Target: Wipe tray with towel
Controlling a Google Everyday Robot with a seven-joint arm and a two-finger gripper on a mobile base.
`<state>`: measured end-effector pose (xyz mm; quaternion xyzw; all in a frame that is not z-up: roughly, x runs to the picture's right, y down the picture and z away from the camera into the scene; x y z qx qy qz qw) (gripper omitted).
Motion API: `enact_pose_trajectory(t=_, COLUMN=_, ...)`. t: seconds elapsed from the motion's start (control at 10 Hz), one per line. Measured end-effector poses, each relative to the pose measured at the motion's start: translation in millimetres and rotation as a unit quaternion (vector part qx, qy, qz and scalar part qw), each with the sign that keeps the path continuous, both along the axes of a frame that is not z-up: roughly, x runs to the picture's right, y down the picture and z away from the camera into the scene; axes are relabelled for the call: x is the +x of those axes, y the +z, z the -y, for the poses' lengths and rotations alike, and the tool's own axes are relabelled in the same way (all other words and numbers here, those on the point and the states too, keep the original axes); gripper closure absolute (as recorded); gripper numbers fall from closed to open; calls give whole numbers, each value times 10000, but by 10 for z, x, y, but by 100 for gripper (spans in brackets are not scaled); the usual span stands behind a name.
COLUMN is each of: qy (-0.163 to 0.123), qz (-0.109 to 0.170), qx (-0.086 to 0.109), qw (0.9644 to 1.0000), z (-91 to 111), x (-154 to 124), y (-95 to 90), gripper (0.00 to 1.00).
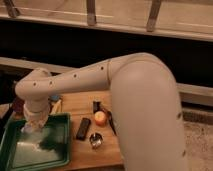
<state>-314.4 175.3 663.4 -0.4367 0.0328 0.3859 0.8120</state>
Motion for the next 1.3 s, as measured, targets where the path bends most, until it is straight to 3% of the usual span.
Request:
enact_pose_trajectory(t=0.1, qy=-64, qz=71, qx=-99, qw=9999, z=-78, x=-54, y=-20, gripper=100)
enact_pose_trajectory(t=0.5, qy=-80, qz=73, qx=-97, qw=9999, z=-77, x=-47, y=-17, gripper=100)
enact_pose_trajectory(t=0.7, qy=-117, qz=14, qx=-193, qw=9997, z=-111, x=-48, y=4, gripper=100)
enact_pose_trajectory(t=0.9, qy=-142, qz=-104, qx=-494, qw=9986, z=-360, x=-81, y=49, gripper=100)
enact_pose_trajectory(t=1.0, qy=-71, qz=-207, qx=-715, qw=9972, z=-601, x=-62, y=124, gripper=100)
enact_pose_trajectory(t=1.3, qy=79, qz=-643, qx=-1208, qw=9906, z=-1136, x=170, y=241, gripper=100)
